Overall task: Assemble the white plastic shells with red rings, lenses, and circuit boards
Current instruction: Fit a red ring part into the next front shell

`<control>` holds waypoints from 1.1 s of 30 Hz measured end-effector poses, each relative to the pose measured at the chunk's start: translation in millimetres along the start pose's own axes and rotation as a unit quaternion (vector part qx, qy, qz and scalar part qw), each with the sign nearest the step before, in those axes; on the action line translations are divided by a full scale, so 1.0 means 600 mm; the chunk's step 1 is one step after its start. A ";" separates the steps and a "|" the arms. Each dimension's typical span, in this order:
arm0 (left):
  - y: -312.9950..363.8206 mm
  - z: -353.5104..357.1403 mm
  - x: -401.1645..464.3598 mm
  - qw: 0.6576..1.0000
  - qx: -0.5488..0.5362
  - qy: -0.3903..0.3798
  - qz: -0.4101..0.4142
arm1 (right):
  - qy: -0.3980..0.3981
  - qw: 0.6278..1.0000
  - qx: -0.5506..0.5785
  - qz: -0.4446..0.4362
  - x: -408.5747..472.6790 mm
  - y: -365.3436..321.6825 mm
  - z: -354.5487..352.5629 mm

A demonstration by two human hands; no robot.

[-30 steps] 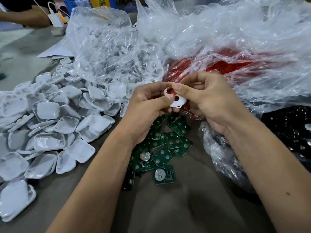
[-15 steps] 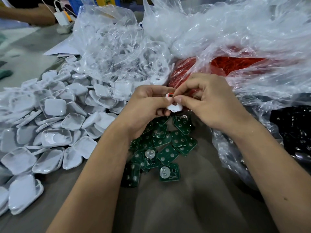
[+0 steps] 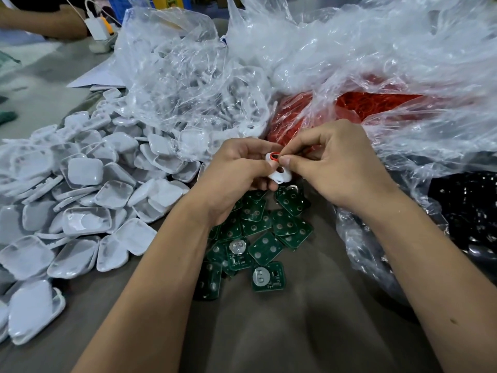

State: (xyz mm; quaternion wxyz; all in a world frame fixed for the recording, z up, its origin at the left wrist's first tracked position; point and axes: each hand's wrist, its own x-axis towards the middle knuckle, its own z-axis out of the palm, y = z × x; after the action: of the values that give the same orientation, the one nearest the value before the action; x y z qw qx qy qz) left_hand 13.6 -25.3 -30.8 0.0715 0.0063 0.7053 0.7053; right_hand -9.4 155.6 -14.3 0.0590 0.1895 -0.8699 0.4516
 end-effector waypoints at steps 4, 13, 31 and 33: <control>0.003 -0.001 -0.001 1.000 -0.009 0.001 -0.015 | -0.020 1.000 -0.002 0.002 0.001 0.002 -0.001; 0.005 -0.001 0.000 0.999 -0.024 0.007 -0.031 | -0.035 0.999 0.002 -0.009 -0.001 -0.002 -0.004; 0.001 0.016 -0.007 0.999 -0.032 0.018 -0.003 | -0.002 1.000 -0.012 0.005 -0.001 -0.001 0.010; 0.001 0.014 -0.007 0.999 -0.044 0.014 -0.001 | -0.009 0.999 0.011 0.033 0.002 0.001 0.005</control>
State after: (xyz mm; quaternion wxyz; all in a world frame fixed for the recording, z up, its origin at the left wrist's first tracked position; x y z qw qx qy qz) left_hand 18.7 -17.5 -29.6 0.0625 -0.0071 0.6742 0.7358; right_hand -10.4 153.2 -16.4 0.0344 0.1653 -0.8709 0.4616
